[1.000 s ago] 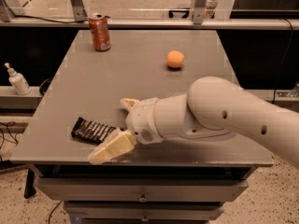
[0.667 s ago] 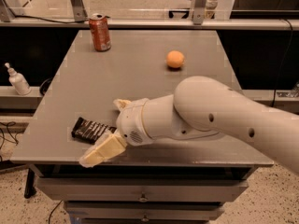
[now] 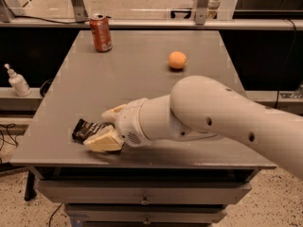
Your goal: Move rxbar chocolate near orange
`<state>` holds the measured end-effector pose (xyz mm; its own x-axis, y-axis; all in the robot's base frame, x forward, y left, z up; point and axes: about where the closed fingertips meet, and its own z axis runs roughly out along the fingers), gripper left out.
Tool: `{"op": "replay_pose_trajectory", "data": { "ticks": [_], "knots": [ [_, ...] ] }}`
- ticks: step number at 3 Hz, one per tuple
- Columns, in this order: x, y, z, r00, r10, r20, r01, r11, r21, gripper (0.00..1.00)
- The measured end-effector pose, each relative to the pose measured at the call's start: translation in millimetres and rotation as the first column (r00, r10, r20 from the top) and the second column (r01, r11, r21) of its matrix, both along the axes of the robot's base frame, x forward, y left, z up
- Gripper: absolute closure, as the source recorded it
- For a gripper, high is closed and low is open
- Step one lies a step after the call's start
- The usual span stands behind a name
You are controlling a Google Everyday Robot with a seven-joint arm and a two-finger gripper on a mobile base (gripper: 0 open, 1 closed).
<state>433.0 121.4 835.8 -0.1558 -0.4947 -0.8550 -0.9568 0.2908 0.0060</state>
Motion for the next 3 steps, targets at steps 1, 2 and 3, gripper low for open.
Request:
{"op": "replay_pose_trajectory", "data": {
  "ticks": [1, 2, 3],
  "knots": [
    [0.5, -5.6, 0.8, 0.9997, -0.021, -0.009, 0.021, 1.000, -0.015, 0.64],
    [-1.7, -10.9, -5.6, 0.9989, -0.035, -0.032, 0.034, 0.999, -0.033, 0.88],
    [-2.7, -13.2, -5.2, 0.9983, -0.040, -0.041, 0.039, 0.999, -0.039, 1.00]
  ]
}}
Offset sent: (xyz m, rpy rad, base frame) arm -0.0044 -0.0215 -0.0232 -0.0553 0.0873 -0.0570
